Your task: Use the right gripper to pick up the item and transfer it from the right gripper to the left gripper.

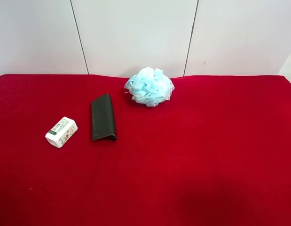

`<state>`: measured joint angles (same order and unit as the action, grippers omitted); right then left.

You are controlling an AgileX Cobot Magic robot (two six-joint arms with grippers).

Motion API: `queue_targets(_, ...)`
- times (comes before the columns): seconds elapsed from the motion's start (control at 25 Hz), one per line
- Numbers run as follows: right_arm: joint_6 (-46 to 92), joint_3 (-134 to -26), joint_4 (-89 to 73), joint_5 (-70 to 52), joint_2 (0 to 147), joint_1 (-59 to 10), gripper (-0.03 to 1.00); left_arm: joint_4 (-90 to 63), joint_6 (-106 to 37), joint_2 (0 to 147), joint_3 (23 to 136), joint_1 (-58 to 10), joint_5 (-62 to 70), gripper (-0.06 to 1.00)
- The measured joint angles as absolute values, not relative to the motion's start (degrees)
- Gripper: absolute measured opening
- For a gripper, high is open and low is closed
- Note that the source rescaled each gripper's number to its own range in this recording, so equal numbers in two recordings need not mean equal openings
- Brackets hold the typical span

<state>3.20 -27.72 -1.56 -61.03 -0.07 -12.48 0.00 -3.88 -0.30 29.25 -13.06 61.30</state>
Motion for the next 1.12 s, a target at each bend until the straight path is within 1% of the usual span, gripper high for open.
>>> queue_targets(0.12, 3.2, -27.72, -1.56, -61.03, -0.07, -12.48, 1.0, 0.0, -3.88, -0.3, 29.25, -12.36, 61.26, 1.0)
queue_targets(0.28, 3.2, -27.72, -1.56, -61.03, -0.07, -11.57, 1.0, 0.0, -3.88, -0.3, 29.25, -6.99, 61.26, 1.0)
queue_targets(0.36, 3.2, -27.72, -1.56, -61.03, -0.07, -10.0, 1.0, 0.0, -3.88, -0.3, 29.25, -3.97, 61.26, 1.0)
queue_targets(0.44, 3.2, -27.72, -1.56, -61.03, -0.07, -7.96, 1.0, 0.0, -3.88, -0.3, 29.25, -2.42, 61.26, 1.0)
queue_targets(0.56, 3.2, -27.72, -1.56, -61.03, -0.07, -6.65, 1.0, 0.0, -3.88, -0.3, 29.25, -2.02, 61.26, 1.0)
queue_targets(1.12, 3.2, -27.72, -1.56, -61.03, -0.07, -6.57, 1.0, 0.0, -3.88, -0.3, 29.25, -2.02, 61.23, 1.0)
